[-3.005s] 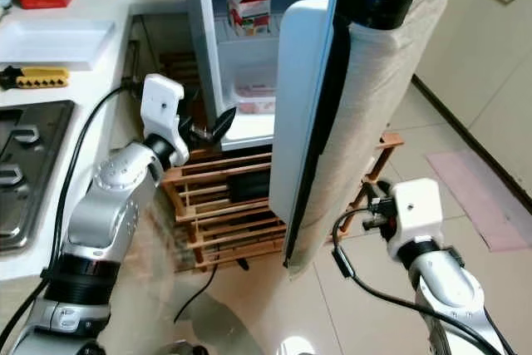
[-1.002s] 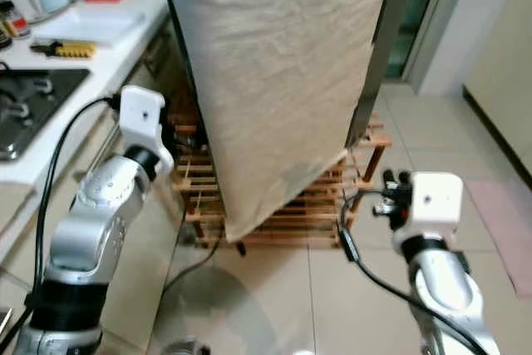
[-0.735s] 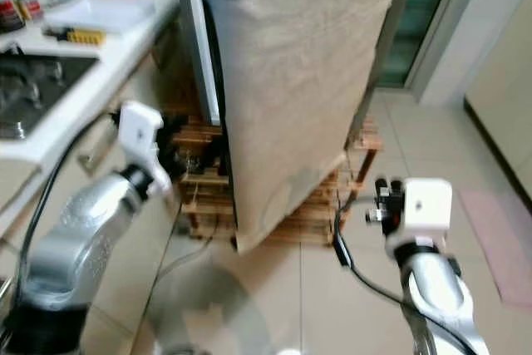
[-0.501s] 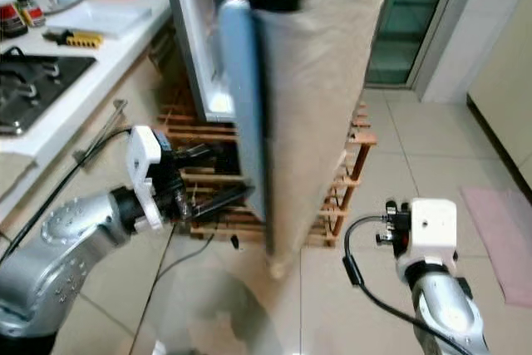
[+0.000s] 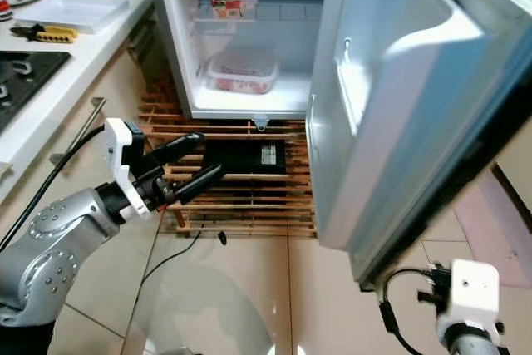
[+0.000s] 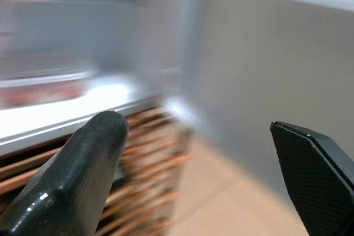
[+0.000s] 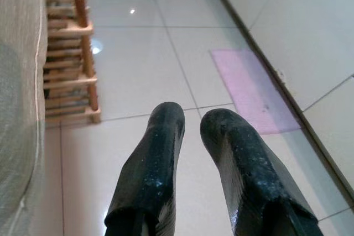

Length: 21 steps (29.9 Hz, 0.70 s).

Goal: Restocking fridge

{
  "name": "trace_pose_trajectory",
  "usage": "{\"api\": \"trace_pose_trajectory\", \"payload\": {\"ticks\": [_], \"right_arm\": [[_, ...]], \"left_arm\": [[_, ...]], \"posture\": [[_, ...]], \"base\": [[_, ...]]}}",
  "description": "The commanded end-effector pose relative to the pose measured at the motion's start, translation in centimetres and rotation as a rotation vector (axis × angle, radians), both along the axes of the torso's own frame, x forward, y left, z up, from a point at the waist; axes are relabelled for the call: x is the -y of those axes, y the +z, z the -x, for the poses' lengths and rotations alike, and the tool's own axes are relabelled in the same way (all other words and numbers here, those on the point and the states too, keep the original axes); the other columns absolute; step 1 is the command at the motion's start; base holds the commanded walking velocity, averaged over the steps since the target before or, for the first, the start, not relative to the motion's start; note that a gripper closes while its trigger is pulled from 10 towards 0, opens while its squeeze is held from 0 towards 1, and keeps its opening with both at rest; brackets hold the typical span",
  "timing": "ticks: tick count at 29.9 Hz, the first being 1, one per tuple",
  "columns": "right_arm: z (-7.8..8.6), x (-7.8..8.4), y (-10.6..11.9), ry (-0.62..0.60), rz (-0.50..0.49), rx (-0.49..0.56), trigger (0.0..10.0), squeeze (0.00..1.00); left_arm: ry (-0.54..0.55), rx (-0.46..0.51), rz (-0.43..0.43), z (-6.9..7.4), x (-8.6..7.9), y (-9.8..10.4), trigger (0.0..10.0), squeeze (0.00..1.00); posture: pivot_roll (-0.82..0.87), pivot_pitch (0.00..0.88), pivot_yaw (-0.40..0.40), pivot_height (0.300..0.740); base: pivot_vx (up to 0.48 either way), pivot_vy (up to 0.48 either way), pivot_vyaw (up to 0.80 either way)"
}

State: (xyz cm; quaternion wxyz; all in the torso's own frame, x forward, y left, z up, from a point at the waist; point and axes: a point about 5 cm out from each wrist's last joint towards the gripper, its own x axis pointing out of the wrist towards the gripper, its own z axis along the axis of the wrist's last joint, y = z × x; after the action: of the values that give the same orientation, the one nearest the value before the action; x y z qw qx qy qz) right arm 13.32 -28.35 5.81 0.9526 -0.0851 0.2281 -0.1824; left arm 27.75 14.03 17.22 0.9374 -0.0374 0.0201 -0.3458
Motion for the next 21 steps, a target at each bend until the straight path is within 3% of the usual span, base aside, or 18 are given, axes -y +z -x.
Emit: {"api": "trace_pose_trajectory", "payload": {"ticks": [1, 9, 14, 17, 21], "right_arm": [[0.0, 0.3, 0.7, -0.010, 0.002, 0.045, 10.0, 0.00], [-0.3, -0.9, 2.4, 0.117, -0.056, 0.132, 10.0, 0.00], [-0.9, 0.2, 4.5, 0.126, -0.042, 0.225, 10.0, 0.00], [-1.8, 1.5, 6.5, 0.084, -0.038, 0.322, 10.0, 0.00], [-2.5, 1.6, 7.6, 0.107, -0.056, 0.357, 10.0, 0.00]], "left_arm": [[0.095, -0.007, -0.100, -0.7, -0.2, -1.0, 10.0, 0.00], [0.271, -0.005, -0.216, -2.5, 0.4, -2.5, 10.0, 0.00], [0.218, 0.035, -0.068, -2.5, 2.0, -1.0, 10.0, 0.00], [0.181, 0.058, -0.057, -2.3, 2.7, -1.0, 10.0, 0.00], [0.189, 0.068, -0.073, -2.6, 3.3, -1.1, 10.0, 0.00]], "posture": [[-0.06, 0.046, 0.026, 0.740], [-0.07, 0.048, 0.034, 0.740], [-0.08, 0.046, 0.040, 0.740], [-0.08, 0.044, 0.039, 0.740], [-0.07, 0.040, 0.033, 0.740]], "base": [[0.000, 0.000, 0.00], [0.000, 0.000, 0.00], [0.000, 0.000, 0.00], [0.000, 0.000, 0.00], [0.000, 0.000, 0.00]]}}
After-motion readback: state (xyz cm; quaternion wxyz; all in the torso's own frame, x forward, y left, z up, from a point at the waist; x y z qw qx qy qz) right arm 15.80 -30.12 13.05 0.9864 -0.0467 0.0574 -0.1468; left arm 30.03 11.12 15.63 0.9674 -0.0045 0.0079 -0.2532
